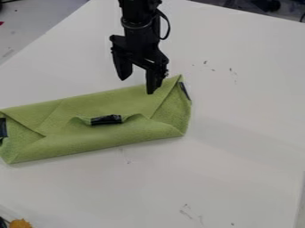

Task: Unfold cloth from top left to bottom right

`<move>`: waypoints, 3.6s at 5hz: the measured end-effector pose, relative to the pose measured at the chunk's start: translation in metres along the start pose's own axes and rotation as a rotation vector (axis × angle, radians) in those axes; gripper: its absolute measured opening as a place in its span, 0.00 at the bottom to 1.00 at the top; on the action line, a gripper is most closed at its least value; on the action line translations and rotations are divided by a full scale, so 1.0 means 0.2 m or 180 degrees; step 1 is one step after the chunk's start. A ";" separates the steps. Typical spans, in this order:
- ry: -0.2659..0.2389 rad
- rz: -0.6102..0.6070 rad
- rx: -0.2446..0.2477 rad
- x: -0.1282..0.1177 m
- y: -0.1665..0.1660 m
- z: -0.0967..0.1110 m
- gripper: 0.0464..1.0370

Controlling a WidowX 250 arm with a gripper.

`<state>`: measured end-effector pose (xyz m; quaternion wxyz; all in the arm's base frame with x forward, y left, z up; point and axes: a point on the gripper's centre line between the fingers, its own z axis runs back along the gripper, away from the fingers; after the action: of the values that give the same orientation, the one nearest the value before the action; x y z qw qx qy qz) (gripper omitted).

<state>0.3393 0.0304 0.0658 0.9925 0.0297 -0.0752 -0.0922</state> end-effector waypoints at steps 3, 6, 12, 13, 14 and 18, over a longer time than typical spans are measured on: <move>0.0129 0.0253 -0.0160 -0.19 -0.02 -0.17 0.96; 0.0064 0.0317 -0.0187 -0.21 0.00 -0.19 0.60; 0.0075 0.0371 -0.0334 -0.21 0.00 -0.26 0.92; 0.0041 0.0334 -0.0346 -0.19 0.00 -0.26 0.65; 0.0046 0.0310 -0.0333 -0.19 0.00 -0.26 0.36; -0.0007 0.0596 0.0320 -0.37 -0.18 0.06 0.01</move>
<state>0.2592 0.0093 0.0642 0.9939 0.0722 -0.0834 0.0048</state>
